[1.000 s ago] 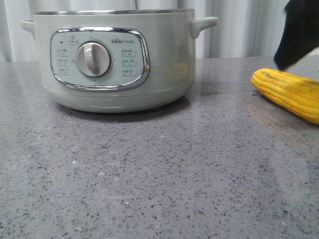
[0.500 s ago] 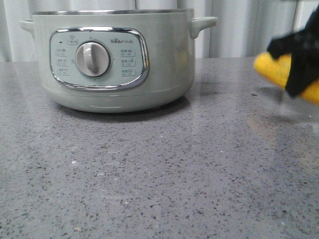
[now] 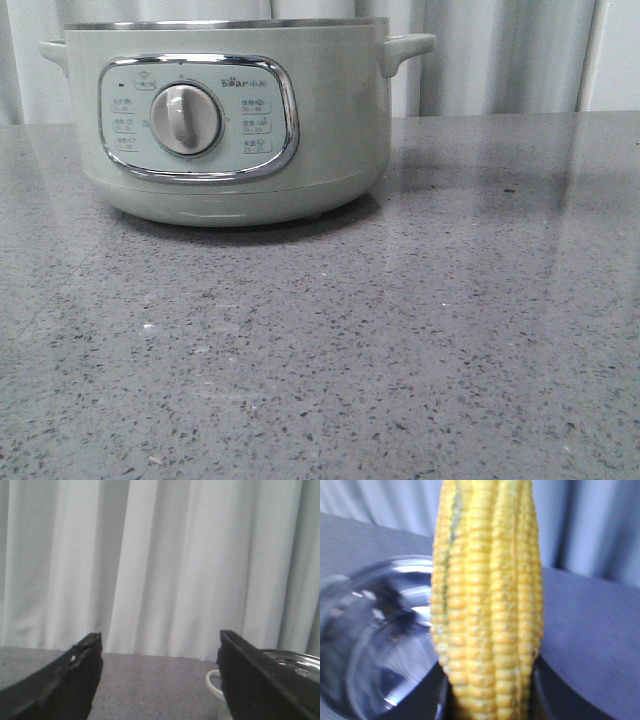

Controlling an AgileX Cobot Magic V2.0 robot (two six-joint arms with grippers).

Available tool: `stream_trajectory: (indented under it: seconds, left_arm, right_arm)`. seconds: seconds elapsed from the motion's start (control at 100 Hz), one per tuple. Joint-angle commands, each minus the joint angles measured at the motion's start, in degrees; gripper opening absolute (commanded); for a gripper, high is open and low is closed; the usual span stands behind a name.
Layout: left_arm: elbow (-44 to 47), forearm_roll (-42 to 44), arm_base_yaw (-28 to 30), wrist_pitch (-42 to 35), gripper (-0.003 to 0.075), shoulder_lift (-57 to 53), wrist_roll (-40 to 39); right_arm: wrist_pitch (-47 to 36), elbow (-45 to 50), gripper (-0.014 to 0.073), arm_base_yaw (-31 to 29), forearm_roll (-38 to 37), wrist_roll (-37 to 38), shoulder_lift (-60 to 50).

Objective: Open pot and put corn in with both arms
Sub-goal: 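Carry the corn over the pot and release it inside with the right gripper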

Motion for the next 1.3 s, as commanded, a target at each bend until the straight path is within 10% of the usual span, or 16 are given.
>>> stream_trajectory:
  seconds: [0.0,0.3,0.6,0.77,0.94,1.29]
  left_arm:
    - [-1.9,-1.84,-1.5,-0.45,0.0406,0.47,-0.19]
    - [-1.9,-3.52,-6.45,13.42,-0.0014,0.47,-0.19]
    - [-1.48,-11.44,-8.97,26.22,-0.002,0.47,2.76]
    - [-1.19,-13.23,-12.5,28.01,-0.002,-0.26,11.83]
    - [-1.07,-16.17,-13.42,24.6,-0.002,-3.31,22.19]
    - [6.65,-16.85,-13.42,6.23,-0.002,-6.73,23.11]
  right_arm:
    - [-8.35,-2.77,-0.007,3.41,0.31,0.0,1.59]
    - [-12.66,-3.15,0.0077,7.68,0.78,0.0,12.53]
    - [-10.57,-3.15,0.0512,7.68,0.78,0.0,13.26]
    - [-7.58,-3.15,0.044,7.45,0.78,0.0,8.99]
    - [-4.49,-1.13,-0.0069,7.45,0.03,0.0,-1.51]
    - [-0.69,22.61,-0.0061,7.45,-13.1,-0.57,-35.54]
